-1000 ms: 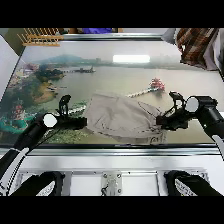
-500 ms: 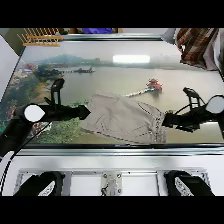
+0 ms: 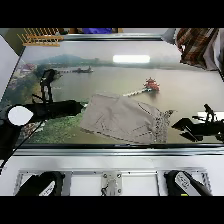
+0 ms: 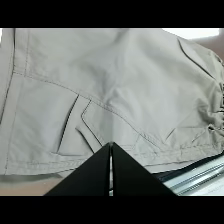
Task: Fold the clothes and pants, and hang the long-sleeved shirts on hangers.
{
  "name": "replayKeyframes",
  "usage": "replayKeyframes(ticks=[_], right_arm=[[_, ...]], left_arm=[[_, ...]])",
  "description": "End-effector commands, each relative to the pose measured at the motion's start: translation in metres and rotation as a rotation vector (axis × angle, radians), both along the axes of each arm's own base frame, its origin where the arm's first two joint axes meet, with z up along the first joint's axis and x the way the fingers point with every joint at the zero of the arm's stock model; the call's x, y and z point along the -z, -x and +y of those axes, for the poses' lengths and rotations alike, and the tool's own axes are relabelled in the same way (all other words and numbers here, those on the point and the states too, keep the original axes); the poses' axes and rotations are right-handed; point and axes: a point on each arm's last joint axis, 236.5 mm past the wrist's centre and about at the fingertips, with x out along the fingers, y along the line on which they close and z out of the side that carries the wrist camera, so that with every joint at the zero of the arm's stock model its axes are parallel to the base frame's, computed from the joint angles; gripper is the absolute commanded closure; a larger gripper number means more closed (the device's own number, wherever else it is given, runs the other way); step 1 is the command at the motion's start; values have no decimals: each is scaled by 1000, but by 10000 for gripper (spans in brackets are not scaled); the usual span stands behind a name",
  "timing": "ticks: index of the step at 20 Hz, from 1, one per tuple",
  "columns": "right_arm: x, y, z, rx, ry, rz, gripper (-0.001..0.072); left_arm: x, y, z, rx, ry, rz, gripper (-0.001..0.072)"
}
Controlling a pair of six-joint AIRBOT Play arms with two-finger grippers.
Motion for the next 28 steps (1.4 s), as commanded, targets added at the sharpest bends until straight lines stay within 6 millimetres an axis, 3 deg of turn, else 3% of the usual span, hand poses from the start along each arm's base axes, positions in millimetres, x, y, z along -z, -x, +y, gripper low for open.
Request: replayKeyframes(ticks=[1,5,9,13,18,19,20,21,23,26,28], right_arm=[[38,1,-7,-19,-66,-20,-1],[47,-23,12,-13,-207,-98,0],[56,-39,29,-21,-213,-103,1],[58,-52,62,-77,-225,-112,1],[56,-54,89,-135,-247,-115,15],[56,-54,92,-147,-247,-114,129],[56,-53,96,-161,-246,-114,353],[56,-53,99,-182,-244,-121,493],[56,-51,106,-222,-240,-131,692],[48,-59,109,-251,-227,-159,692],[23,-90,94,-249,-176,-254,693]], left_arm=[[-7,-5,-2,-12,22,-25,700],[-8,-7,-2,-35,38,-21,700],[-8,-4,-7,-19,37,-23,700],[-9,5,-34,55,40,-41,700],[16,17,-64,141,21,26,700],[21,19,-69,156,17,39,700],[25,21,-73,168,12,49,700],[29,23,-77,179,8,59,700],[35,26,-83,195,2,73,700],[36,27,-85,202,1,75,700],[36,27,-85,200,1,73,700]])
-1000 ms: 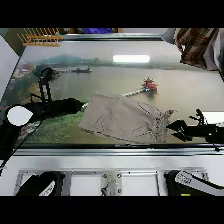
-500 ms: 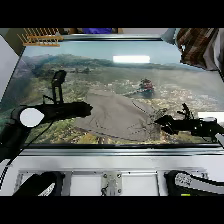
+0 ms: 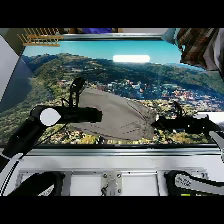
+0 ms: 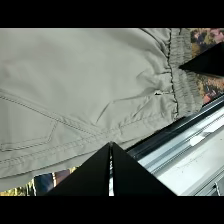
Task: Fold the clothes and pants, and hang the long-sleeved shirts on hangers.
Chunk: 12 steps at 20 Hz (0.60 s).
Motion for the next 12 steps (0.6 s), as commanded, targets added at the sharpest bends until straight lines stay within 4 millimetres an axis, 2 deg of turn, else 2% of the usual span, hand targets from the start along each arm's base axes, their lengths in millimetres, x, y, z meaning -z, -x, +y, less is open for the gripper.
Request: replayKeyframes(ticks=[1,3,4,6,7,9,11,12], right_arm=[[-41,-46,-22,23,55,-151,694],[-94,-94,-64,143,124,-286,694],[-125,-117,-95,228,170,-362,694],[-185,-147,-162,412,263,-488,694],[-210,-153,-199,514,303,-530,694],[-243,-146,-268,706,370,-563,694],[-251,-120,-326,872,424,-533,694],[-248,-102,-351,938,459,-496,694]], left_arm=[[2,1,-3,6,-1,2,700],[2,1,-2,6,-1,2,700],[2,1,-3,6,-1,3,700],[2,1,-2,4,0,4,700],[2,1,-2,-2,2,9,700],[2,1,-2,-10,6,16,700],[2,1,-2,-10,6,16,700],[2,1,-2,-10,6,16,700]])
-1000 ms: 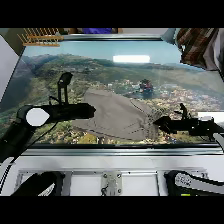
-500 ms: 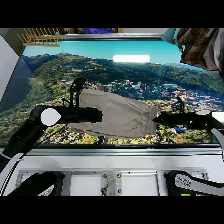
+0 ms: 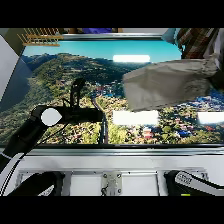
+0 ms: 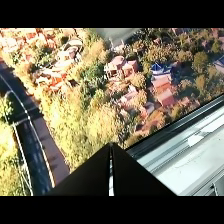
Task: Fold the clothes and pants, and hang the long-sleeved shirts on hangers.
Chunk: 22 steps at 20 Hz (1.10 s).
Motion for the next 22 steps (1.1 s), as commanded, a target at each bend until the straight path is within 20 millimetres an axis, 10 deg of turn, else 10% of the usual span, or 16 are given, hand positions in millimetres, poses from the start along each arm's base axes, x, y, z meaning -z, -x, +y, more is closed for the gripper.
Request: replayKeyframes(ticks=[1,5,13,16,18,21,22], right_arm=[[-20,55,-108,341,34,23,694],[53,173,-142,526,34,469,694],[160,243,-14,390,-258,824,692],[162,238,0,328,-242,846,640],[155,241,-4,327,-218,850,139],[109,232,-28,277,-23,767,72],[56,197,-30,279,48,549,72]], left_arm=[[0,0,0,-6,2,4,700],[-1,-3,-1,-11,7,-5,700],[-2,-3,-1,-12,8,-7,700],[-1,-2,0,-9,5,-2,700],[0,0,0,-5,2,5,700],[0,0,0,-4,2,5,699],[0,-1,0,-6,3,2,700]])
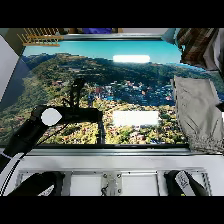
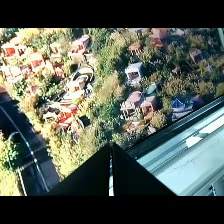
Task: Fold the clothes and pants, and hang the long-sleeved shirts on hangers.
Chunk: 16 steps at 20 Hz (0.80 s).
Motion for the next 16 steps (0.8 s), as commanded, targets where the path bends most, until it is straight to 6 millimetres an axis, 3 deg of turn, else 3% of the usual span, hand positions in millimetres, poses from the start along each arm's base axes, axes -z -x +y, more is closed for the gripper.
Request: replayKeyframes(ticks=[1,2,4,5,6,8,16], right_arm=[[-87,-58,15,-152,149,-330,72],[-149,-125,236,-832,-28,-647,72],[-142,-94,391,-1260,-166,-654,74],[-141,-88,403,-1298,-179,-650,77],[-140,-85,409,-1316,-188,-647,191],[-140,-83,413,-1326,-194,-646,687],[-139,-83,413,-1328,-195,-643,688]], left_arm=[[0,0,0,0,0,1,700],[0,-1,0,-1,1,-2,700],[0,-1,0,-1,1,-2,700],[0,-1,0,-1,1,-2,699],[0,-1,0,-1,1,-2,700],[0,-1,0,-1,1,-2,700],[0,-1,0,-1,1,-2,699]])
